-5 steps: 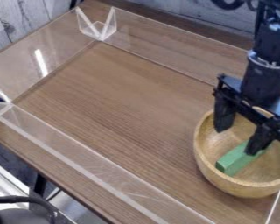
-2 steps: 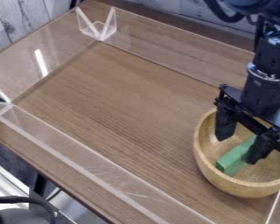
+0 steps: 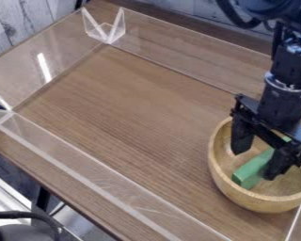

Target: Remove the green block from inside the brown bowl and put it on the table

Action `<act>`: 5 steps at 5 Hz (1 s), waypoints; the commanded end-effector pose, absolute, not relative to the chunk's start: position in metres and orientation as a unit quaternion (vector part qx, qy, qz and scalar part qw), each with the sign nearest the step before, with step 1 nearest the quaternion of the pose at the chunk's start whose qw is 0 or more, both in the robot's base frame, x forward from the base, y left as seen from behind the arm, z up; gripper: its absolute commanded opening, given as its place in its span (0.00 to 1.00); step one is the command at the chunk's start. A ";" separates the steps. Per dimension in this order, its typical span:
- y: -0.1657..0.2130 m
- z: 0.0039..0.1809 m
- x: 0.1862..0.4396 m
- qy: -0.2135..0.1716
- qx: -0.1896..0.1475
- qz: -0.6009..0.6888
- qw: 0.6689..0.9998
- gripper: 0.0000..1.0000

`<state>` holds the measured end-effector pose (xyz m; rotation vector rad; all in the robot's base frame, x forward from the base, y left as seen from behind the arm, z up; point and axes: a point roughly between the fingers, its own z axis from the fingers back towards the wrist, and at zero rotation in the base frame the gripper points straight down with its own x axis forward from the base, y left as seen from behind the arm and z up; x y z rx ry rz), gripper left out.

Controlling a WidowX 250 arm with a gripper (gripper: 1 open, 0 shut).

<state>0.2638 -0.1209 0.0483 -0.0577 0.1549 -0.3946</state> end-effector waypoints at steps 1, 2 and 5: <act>-0.125 0.067 0.269 0.036 -0.036 -0.208 0.977 1.00; -0.125 0.072 0.269 0.021 -0.036 -0.213 0.976 1.00; -0.126 0.072 0.269 0.006 -0.039 -0.223 0.974 1.00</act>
